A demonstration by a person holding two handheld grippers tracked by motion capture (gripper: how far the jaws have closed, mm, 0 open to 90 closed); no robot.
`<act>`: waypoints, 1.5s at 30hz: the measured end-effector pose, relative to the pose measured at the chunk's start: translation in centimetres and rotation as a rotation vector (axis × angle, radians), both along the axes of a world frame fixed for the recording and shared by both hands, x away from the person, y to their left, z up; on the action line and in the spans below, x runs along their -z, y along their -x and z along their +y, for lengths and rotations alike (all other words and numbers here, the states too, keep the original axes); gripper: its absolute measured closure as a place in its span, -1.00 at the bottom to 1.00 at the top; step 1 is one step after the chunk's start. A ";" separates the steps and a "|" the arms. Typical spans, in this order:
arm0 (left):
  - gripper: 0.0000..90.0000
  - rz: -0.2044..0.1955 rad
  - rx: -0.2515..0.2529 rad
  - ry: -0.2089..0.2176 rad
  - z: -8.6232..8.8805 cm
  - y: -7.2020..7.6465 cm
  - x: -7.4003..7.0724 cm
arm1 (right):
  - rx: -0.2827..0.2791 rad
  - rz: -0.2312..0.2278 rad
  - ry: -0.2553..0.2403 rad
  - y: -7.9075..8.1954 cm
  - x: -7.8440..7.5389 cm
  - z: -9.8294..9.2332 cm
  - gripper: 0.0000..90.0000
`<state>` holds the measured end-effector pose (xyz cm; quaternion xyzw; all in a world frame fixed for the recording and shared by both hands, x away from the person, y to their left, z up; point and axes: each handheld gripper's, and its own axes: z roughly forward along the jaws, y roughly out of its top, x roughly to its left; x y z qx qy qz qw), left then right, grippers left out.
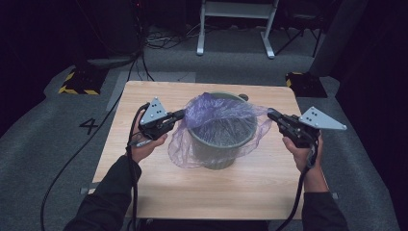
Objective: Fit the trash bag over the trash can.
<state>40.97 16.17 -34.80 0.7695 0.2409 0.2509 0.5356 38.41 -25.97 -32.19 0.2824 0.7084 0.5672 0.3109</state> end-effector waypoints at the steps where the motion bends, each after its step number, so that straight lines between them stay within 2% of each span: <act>1: 1.00 0.005 -0.002 0.003 0.0 -0.3 0.0 | 0.001 0.020 0.000 -0.5 -0.1 0.1 1.00; 7: 1.00 0.052 -0.035 0.011 0.1 -2.2 0.6 | 0.071 0.173 0.045 -3.6 0.6 0.9 1.00; 11: 1.00 0.074 -0.058 0.016 0.1 -3.3 1.2 | 0.118 0.223 0.066 -5.2 1.5 1.4 1.00; 14: 1.00 0.081 -0.074 0.017 0.1 -4.0 1.6 | 0.120 0.237 0.060 -6.0 2.0 1.6 1.00; 19: 1.00 0.087 -0.069 0.027 0.0 -4.5 2.1 | 0.117 0.265 0.053 -7.1 3.4 1.8 1.00; 22: 1.00 0.092 -0.076 0.023 0.1 -4.7 2.3 | 0.104 0.276 0.019 -7.7 4.3 1.9 1.00; 26: 1.00 0.097 -0.090 0.015 0.3 -4.9 2.6 | 0.068 0.265 -0.002 -8.1 5.1 1.9 0.99; 31: 1.00 0.111 -0.100 -0.014 0.4 -5.5 3.1 | 0.068 0.241 -0.003 -8.3 5.3 1.7 0.98; 32: 1.00 0.102 -0.094 0.000 0.6 -5.2 3.1 | 0.066 0.232 -0.007 -8.3 5.2 1.7 0.98; 35: 0.70 0.064 -0.078 0.014 1.1 -4.0 2.4 | 0.065 0.195 -0.016 -7.8 4.5 1.6 0.99; 38: 0.42 0.032 -0.055 0.029 1.8 -2.5 1.7 | 0.072 0.182 0.003 -7.5 4.2 1.5 0.99; 41: 0.09 0.019 -0.017 0.056 2.3 -1.0 1.0 | 0.084 0.173 0.007 -7.3 3.9 1.4 0.99; 43: -0.22 0.012 0.018 0.070 2.3 -0.1 0.5 | 0.088 0.163 0.007 -7.1 3.6 1.4 0.99; 45: -0.38 -0.002 0.057 0.075 2.1 1.0 0.1 | 0.086 0.157 0.014 -6.9 3.3 1.5 0.99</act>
